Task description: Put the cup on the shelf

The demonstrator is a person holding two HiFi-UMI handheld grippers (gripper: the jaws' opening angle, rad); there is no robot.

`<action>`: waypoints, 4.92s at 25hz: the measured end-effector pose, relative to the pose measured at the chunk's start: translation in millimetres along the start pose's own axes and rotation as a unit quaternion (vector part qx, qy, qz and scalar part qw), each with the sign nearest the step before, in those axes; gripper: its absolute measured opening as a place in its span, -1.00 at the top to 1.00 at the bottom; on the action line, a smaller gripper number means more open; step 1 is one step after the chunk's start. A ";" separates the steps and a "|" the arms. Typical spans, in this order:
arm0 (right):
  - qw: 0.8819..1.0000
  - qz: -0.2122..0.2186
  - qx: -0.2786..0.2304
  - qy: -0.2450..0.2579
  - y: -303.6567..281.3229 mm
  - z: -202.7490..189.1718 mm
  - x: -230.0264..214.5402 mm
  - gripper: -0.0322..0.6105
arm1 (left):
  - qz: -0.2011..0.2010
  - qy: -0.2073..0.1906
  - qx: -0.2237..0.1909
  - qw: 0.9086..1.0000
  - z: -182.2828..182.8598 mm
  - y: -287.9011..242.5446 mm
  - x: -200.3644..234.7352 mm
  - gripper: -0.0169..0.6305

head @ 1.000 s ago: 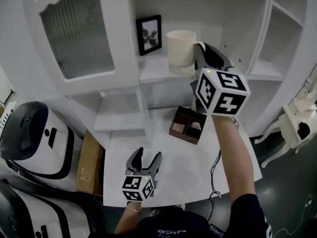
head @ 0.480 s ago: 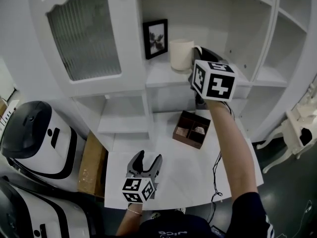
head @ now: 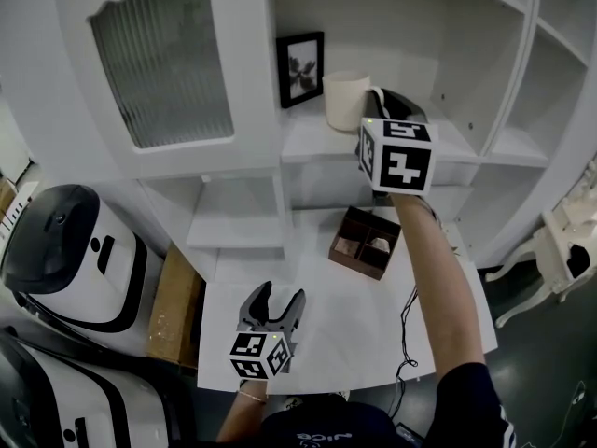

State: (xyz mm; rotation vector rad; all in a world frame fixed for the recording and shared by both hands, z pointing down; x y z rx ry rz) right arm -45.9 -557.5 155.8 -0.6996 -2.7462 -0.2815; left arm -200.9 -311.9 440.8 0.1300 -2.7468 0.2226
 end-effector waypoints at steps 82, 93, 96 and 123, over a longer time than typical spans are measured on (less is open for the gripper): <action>0.990 0.118 0.081 -0.005 305.3 -278.8 129.0 0.86 | -0.042 -0.060 -0.001 0.997 -85.8 70.1 -6.2 0.69; 0.989 0.133 0.055 -0.031 305.4 -270.8 124.7 0.87 | -0.049 -0.063 0.003 0.997 -88.5 65.0 -13.3 0.94; 0.989 0.132 0.064 -0.026 305.1 -273.5 124.2 0.87 | -0.048 -0.064 0.001 0.997 -88.0 64.2 -13.5 0.94; 0.987 0.141 0.078 -0.005 304.6 -282.6 119.6 0.87 | -0.032 -0.066 -0.003 0.997 -87.4 62.0 -15.3 0.94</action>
Point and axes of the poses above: the fingertips, and each gripper's own axes: y backward along the fingers, x to its left, z out of its top, the point moved 10 cm from there along y, backward along the fingers, and after that the axes turned 9 degrees about y, right-handed, at the moved point
